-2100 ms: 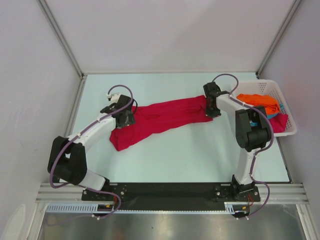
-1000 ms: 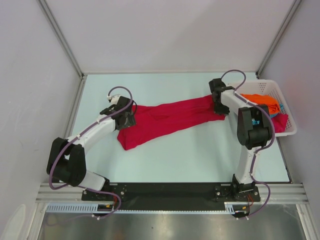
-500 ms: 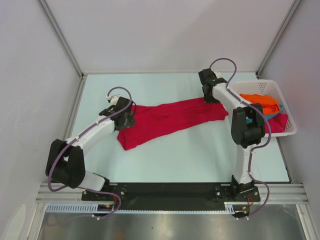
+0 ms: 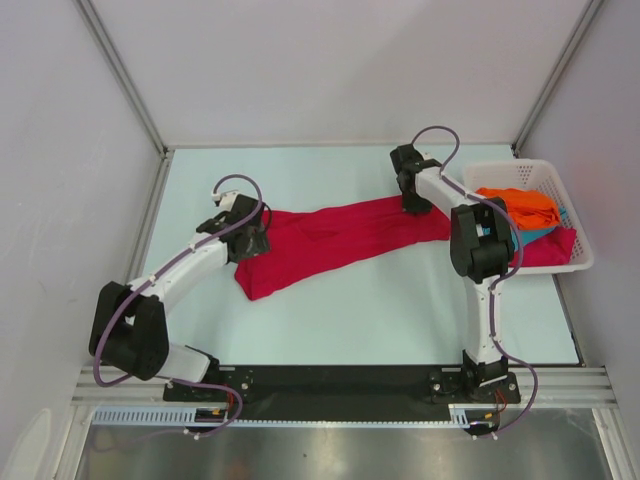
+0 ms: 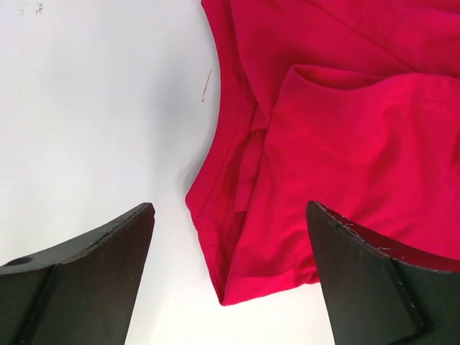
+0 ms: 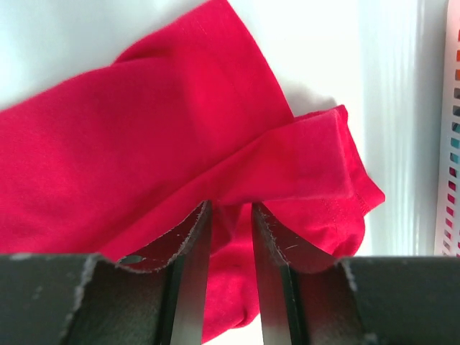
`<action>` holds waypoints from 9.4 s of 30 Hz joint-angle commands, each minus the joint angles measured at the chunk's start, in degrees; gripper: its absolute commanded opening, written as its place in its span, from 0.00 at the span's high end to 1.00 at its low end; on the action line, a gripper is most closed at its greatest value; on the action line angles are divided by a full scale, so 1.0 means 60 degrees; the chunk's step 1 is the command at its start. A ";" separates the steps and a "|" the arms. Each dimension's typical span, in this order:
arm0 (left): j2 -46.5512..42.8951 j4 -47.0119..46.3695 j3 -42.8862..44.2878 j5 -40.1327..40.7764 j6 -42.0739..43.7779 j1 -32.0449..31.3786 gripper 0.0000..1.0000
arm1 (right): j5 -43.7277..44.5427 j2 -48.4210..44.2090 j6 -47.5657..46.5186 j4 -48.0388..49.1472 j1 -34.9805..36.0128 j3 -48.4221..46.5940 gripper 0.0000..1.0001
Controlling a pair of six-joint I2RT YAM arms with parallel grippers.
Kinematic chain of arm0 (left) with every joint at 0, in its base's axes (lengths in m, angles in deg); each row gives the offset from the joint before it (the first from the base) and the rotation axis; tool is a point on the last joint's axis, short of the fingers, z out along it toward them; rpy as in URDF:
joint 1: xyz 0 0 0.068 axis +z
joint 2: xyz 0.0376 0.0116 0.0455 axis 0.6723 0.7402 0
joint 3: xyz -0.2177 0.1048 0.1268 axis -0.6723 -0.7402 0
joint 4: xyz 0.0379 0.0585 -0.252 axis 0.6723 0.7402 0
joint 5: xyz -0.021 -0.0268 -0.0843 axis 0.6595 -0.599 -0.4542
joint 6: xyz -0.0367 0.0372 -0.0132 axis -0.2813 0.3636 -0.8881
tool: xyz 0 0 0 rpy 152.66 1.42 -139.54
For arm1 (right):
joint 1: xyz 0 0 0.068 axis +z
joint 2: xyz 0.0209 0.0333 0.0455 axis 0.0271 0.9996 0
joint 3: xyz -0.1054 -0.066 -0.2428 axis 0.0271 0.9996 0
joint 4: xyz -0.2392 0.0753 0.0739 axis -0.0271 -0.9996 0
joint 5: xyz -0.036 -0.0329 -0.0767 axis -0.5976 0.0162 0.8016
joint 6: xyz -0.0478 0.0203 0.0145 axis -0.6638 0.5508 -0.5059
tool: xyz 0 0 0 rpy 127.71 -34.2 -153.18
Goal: Fold and stack the t-shirts
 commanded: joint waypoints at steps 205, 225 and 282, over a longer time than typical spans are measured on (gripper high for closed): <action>0.3059 0.0879 0.5900 -0.4526 -0.0253 0.6336 0.09 | -0.2711 -0.4249 -0.0184 -0.0139 0.1939 0.1053 0.62; 0.5958 0.0162 0.7628 -0.5435 0.0026 0.4959 0.09 | -0.2433 -0.4190 -0.0038 -0.0417 0.2188 0.0846 0.61; -0.2566 0.0966 0.0497 -0.4146 0.0317 0.4608 0.09 | -1.1410 0.3162 0.3269 0.3066 0.1573 -0.6083 0.42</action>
